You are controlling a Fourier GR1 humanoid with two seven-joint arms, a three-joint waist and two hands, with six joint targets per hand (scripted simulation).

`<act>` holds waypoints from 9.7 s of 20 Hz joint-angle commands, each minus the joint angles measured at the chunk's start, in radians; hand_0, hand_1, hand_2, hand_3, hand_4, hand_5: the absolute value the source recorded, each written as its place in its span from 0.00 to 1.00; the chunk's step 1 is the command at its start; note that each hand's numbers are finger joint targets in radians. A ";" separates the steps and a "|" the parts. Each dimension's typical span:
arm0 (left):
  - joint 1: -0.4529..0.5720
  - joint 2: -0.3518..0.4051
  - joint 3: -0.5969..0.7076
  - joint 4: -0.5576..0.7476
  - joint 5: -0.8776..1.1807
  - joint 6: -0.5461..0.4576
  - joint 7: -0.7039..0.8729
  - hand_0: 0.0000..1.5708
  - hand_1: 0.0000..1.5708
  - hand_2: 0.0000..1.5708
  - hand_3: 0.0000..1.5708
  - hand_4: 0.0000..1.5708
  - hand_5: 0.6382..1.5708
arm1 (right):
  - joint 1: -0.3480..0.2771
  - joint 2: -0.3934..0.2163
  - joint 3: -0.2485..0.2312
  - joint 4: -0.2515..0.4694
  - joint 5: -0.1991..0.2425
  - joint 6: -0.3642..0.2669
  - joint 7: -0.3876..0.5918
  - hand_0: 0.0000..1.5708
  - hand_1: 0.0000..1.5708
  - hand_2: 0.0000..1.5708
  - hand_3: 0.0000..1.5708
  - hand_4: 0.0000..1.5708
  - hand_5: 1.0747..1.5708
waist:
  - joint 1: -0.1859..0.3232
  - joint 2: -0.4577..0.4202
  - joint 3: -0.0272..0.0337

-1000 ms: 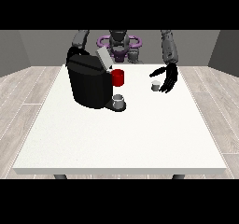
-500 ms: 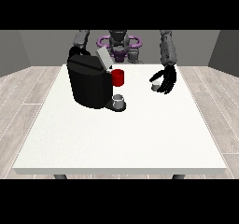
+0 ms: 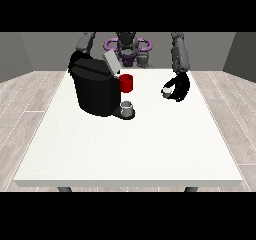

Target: Insert the coffee pod into the coffee machine and close the lid

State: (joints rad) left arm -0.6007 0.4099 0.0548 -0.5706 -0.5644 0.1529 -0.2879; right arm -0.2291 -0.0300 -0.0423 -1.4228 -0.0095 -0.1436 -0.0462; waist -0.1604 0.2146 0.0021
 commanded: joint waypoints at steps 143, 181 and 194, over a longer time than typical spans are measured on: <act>-0.107 -0.287 0.283 -0.098 0.202 -0.364 0.007 0.00 0.00 0.00 0.00 0.00 1.00 | 0.179 -0.118 -0.071 0.054 -0.072 0.074 -0.010 0.00 0.00 0.00 0.00 0.23 1.00 | 0.128 -0.425 -0.0028; 0.260 -0.409 0.084 -0.720 0.538 -0.335 0.269 0.00 0.00 0.00 0.00 0.00 1.00 | -0.230 -0.124 -0.034 0.217 -0.024 0.177 0.029 0.00 0.00 0.00 0.00 0.00 1.00 | 0.304 -0.244 -0.0019; 0.347 -0.348 0.125 -0.804 0.562 -0.338 0.204 0.00 0.00 0.00 0.00 0.00 1.00 | -0.356 -0.131 -0.041 0.329 0.000 0.216 -0.009 0.00 0.00 0.00 0.00 0.00 1.00 | 0.269 -0.173 -0.0021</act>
State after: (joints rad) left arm -0.2521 0.0555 0.1815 -1.3636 -0.0005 -0.2193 -0.0696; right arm -0.5485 -0.1693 -0.0857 -1.1264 -0.0205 0.0723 -0.0495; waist 0.1216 0.0199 -0.0011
